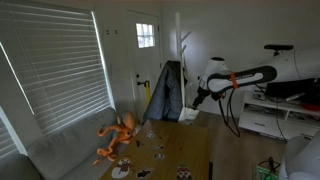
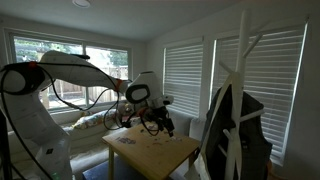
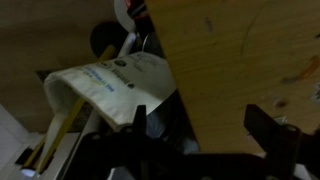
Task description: Put the white bag on the brown table
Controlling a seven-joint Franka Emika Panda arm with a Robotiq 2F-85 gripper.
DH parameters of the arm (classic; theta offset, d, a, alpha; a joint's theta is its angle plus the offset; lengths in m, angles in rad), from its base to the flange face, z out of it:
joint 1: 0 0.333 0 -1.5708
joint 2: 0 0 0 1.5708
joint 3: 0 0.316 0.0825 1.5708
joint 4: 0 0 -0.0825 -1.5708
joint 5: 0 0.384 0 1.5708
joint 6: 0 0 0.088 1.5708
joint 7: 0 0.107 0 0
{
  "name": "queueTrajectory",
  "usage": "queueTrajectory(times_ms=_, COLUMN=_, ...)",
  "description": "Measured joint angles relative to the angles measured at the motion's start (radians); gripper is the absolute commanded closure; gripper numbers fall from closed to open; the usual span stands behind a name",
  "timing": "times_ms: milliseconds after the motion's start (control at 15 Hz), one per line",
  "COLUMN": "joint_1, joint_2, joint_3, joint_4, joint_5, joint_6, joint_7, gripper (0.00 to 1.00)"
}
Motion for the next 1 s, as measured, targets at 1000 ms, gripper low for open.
queueTrajectory(times_ms=1000, joint_1=-0.038, joint_2=0.212, joint_3=-0.056, joint_4=0.199, joint_5=0.000, joint_6=0.217, joint_7=0.021, gripper=0.00)
